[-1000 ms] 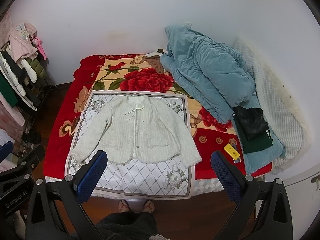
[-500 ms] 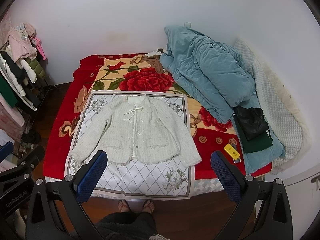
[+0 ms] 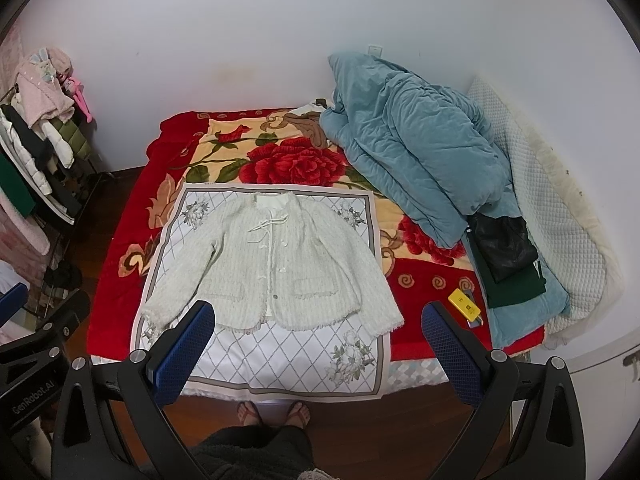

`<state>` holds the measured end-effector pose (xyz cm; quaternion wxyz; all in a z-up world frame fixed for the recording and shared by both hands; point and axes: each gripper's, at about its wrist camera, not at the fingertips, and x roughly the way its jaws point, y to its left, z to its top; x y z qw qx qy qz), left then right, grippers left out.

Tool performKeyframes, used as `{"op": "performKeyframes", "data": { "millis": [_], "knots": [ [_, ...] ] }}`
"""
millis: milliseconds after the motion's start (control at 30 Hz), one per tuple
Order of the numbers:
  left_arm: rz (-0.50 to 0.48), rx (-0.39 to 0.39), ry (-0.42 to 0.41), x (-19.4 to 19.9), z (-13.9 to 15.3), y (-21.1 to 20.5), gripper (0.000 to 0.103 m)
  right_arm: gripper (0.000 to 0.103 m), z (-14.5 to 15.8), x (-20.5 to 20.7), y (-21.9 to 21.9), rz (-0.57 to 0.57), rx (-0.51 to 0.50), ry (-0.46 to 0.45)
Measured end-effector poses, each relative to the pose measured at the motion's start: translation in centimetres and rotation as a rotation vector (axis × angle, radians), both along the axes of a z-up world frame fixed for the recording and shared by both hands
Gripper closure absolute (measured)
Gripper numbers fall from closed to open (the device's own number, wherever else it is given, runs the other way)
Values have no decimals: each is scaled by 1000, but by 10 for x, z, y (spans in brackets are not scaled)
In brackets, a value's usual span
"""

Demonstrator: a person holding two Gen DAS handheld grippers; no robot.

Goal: Fold large clothes

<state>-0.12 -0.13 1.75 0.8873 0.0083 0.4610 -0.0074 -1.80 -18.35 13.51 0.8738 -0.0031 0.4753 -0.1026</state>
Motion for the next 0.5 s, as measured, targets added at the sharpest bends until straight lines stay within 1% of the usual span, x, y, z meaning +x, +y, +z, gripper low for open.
{"op": "performKeyframes", "data": {
  "millis": [67, 133, 167, 233, 333, 500],
  "knots": [
    [-1, 0, -3, 0, 1, -1, 0, 0, 3, 1, 2, 0, 0, 2],
    [-3, 0, -6, 1, 2, -3, 0, 0, -2, -2, -1, 0, 0, -1],
    [-4, 0, -6, 2, 2, -4, 0, 0, 3, 0, 2, 0, -2, -2],
    [-3, -1, -6, 2, 2, -4, 0, 0, 1, 1, -1, -1, 0, -2],
    [-6, -1, -7, 3, 3, -5, 0, 0, 9, 5, 2, -3, 0, -3],
    [-9, -4, -6, 5, 4, -5, 0, 0, 11, 7, -1, -3, -1, -3]
  ]
}}
